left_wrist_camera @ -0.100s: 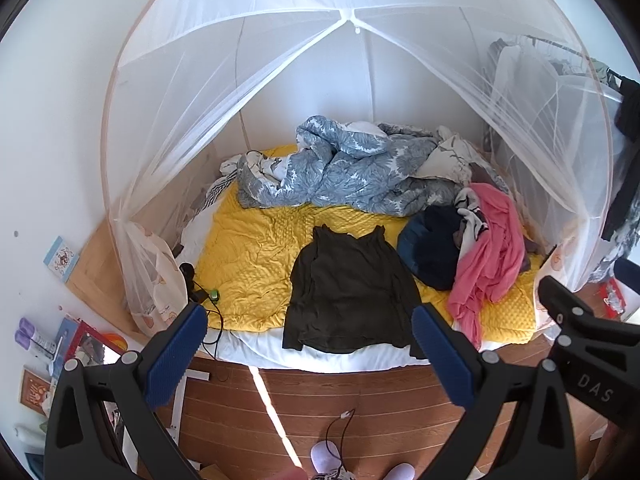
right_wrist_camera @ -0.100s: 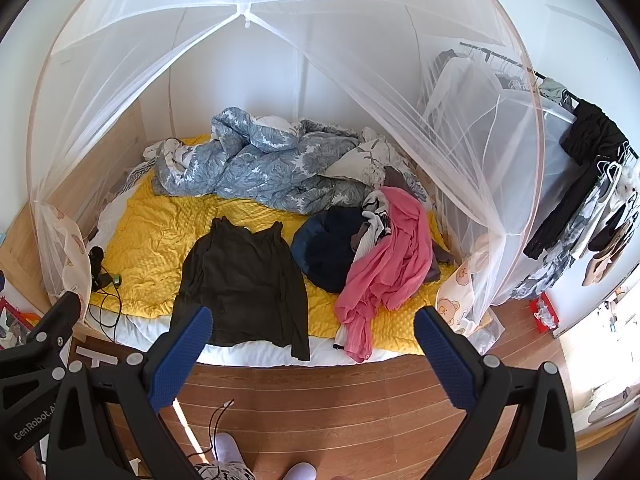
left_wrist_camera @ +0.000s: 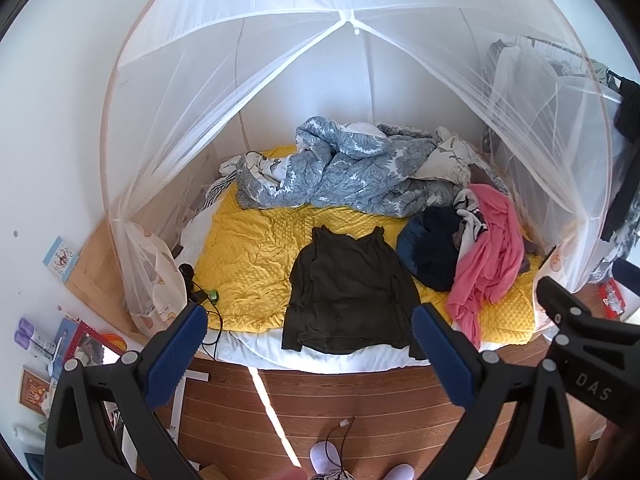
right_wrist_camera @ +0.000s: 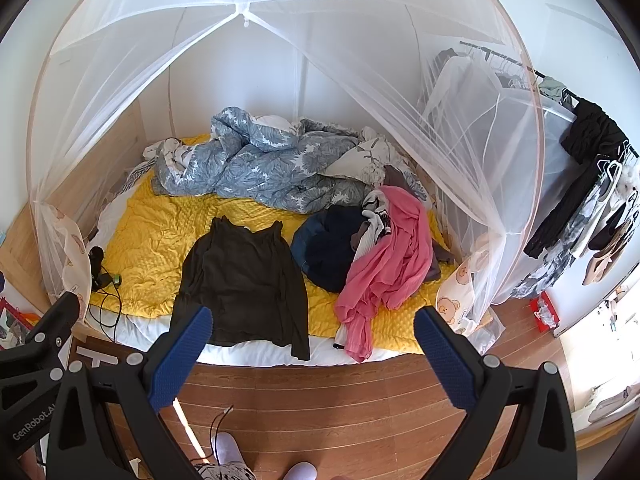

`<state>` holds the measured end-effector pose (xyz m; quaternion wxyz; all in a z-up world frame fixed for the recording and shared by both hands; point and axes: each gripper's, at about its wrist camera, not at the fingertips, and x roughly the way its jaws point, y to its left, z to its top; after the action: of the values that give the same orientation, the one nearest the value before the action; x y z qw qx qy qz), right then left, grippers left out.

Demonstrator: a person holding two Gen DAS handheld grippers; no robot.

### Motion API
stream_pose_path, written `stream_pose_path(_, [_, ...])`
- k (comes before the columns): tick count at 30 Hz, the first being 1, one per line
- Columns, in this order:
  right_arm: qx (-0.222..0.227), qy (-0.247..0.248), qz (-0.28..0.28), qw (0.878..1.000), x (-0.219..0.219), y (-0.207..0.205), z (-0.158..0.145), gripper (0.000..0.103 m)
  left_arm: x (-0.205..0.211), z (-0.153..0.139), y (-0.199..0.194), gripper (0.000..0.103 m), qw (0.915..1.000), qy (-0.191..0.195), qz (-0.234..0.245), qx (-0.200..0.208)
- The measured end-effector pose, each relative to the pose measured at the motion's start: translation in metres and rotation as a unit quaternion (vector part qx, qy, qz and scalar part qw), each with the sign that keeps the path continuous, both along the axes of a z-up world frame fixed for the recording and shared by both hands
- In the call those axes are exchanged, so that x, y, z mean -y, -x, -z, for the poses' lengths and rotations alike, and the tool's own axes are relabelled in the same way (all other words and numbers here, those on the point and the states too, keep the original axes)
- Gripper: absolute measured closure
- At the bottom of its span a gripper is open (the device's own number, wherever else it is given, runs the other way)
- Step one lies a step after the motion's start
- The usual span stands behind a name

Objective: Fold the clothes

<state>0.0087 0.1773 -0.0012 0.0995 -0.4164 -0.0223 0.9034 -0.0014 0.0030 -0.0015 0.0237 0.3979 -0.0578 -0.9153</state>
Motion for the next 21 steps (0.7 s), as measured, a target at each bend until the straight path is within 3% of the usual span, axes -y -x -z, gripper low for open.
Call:
stream_pose_path(3, [0.002,0.003,-0.001,1.000,0.001,0.002,-0.002,0.000,-0.013,0.003,-0.001,0.000,0.9999,0.014,-0.002,-0.007])
stream_pose_path(9, [-0.001,0.001,-0.004,1.000,0.001,0.000,0.003,0.000,-0.001,0.002,-0.003,0.000,1.0000,-0.007,0.001,-0.004])
stream_pose_path(21, [0.003,0.001,0.000,1.000,-0.001,0.001,0.005,0.000,0.002,0.004,0.001,0.000,0.9999,-0.012,0.000,0.003])
